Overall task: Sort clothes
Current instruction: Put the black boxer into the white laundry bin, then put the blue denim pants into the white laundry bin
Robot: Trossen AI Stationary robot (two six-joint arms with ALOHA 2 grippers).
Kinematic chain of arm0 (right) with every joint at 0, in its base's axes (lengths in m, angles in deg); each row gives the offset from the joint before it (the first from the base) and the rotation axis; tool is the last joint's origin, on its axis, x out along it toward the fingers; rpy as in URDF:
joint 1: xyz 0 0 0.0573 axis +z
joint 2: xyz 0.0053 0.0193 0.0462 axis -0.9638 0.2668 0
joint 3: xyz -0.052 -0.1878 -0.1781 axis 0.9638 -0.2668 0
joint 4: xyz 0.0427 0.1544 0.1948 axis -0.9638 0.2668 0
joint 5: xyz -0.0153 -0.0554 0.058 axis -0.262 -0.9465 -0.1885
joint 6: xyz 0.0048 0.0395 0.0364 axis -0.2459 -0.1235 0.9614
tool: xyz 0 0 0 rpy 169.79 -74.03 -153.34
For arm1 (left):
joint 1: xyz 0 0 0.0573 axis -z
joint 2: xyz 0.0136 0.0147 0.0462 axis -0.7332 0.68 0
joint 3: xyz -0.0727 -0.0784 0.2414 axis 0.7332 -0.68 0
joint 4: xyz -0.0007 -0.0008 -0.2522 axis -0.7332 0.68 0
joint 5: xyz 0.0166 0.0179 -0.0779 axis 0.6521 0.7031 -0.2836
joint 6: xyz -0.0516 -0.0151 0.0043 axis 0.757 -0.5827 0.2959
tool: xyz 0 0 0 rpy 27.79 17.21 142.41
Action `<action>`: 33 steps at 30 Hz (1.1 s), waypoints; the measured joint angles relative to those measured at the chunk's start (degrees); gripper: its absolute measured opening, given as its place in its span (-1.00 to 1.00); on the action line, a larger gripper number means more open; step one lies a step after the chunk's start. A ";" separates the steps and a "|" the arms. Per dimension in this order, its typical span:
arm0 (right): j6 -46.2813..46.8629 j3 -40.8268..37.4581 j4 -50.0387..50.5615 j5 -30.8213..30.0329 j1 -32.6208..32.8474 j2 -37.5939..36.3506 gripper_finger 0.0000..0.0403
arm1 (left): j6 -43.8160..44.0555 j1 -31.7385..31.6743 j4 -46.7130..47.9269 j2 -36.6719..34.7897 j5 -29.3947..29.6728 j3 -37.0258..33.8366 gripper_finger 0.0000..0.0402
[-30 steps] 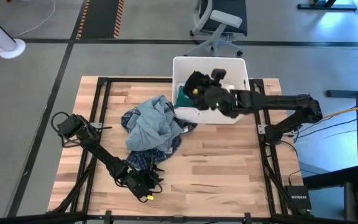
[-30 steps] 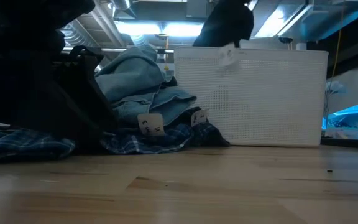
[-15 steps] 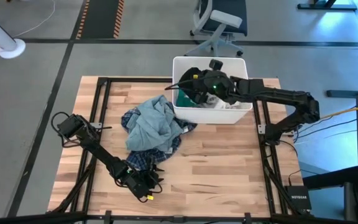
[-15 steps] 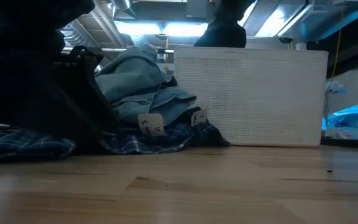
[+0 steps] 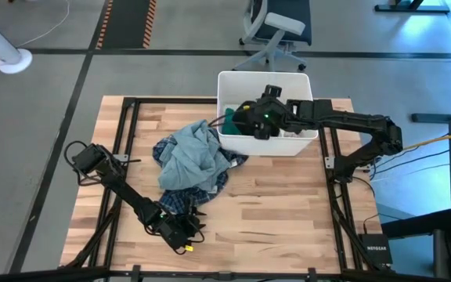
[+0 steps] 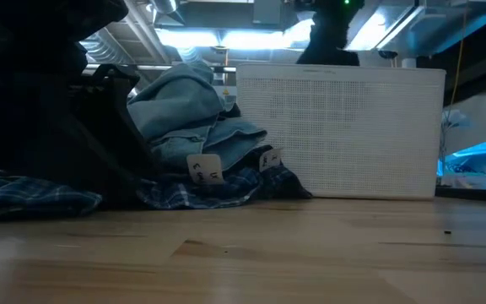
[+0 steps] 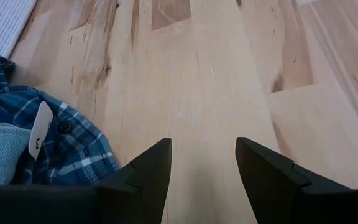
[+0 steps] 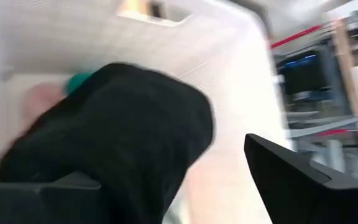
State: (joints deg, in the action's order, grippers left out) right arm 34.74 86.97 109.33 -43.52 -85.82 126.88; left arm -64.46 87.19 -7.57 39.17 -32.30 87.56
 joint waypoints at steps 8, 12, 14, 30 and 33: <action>3.01 0.90 7.31 9.68 0.00 0.00 0.36 | 0.23 -0.02 -0.08 0.00 -0.01 0.00 -0.13; 4.74 4.99 11.75 11.86 0.00 -0.09 0.36 | 0.31 -0.02 -0.08 0.00 -0.01 0.00 -0.13; 6.37 7.50 14.20 11.99 0.05 -0.09 0.36 | 0.30 -0.02 -0.08 0.00 -0.01 0.00 -0.13; 5.48 2.09 0.41 14.04 17.98 -0.09 0.36 | 3.75 3.30 14.39 -3.07 -2.16 2.15 -0.13; 3.80 -2.69 -8.42 13.27 21.56 0.23 0.36 | 8.77 4.33 24.79 -7.55 -1.17 4.12 -0.13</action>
State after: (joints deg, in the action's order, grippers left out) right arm 38.54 84.28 100.91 -30.24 -64.26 127.11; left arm -55.69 91.51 17.22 31.62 -33.47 91.68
